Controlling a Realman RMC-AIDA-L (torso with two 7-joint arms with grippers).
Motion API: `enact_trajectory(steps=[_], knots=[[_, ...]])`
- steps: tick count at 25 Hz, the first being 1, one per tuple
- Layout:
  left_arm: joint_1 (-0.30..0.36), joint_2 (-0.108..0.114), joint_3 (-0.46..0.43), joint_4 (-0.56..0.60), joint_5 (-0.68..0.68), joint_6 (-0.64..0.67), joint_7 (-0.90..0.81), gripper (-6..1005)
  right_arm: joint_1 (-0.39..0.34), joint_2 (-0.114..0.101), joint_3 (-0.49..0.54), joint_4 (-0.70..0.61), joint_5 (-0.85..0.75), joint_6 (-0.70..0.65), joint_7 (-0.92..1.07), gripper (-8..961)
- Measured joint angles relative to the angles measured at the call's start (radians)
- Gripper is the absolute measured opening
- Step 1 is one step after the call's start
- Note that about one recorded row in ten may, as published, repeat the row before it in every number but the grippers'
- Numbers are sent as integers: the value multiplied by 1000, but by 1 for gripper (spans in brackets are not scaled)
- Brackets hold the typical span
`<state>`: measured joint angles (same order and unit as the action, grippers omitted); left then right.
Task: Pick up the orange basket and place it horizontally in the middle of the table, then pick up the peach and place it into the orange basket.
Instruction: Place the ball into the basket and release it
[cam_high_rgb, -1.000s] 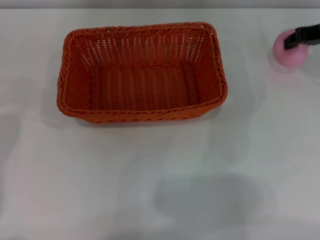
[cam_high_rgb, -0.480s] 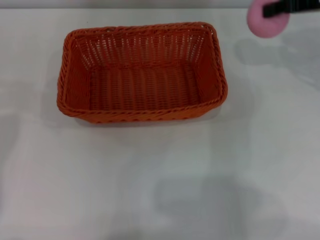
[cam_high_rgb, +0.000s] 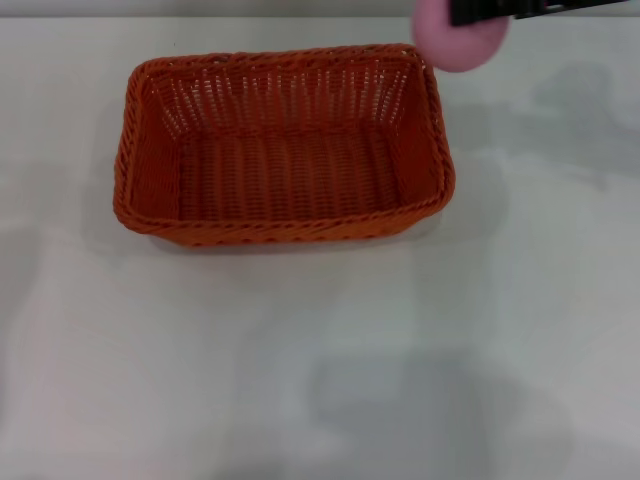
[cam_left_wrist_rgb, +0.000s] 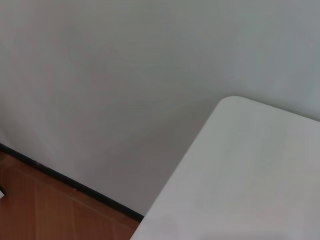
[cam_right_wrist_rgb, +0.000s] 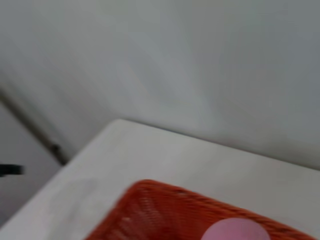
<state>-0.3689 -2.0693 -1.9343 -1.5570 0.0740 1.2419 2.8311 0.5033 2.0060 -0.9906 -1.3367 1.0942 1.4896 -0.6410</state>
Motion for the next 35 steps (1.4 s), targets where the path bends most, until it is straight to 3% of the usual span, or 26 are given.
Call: enact_trajectory(steps=[10, 19, 35], knots=[[-30, 8, -1, 4, -29, 3, 1, 664, 33, 5, -82, 149, 68, -19, -77, 278], [-33, 8, 0, 5, -41, 5, 1, 663, 104, 6, -211, 309, 75, -156, -110, 279], [-18, 3, 0, 1, -55, 5, 1, 665, 152, 11, -381, 410, 158, -363, -131, 280]])
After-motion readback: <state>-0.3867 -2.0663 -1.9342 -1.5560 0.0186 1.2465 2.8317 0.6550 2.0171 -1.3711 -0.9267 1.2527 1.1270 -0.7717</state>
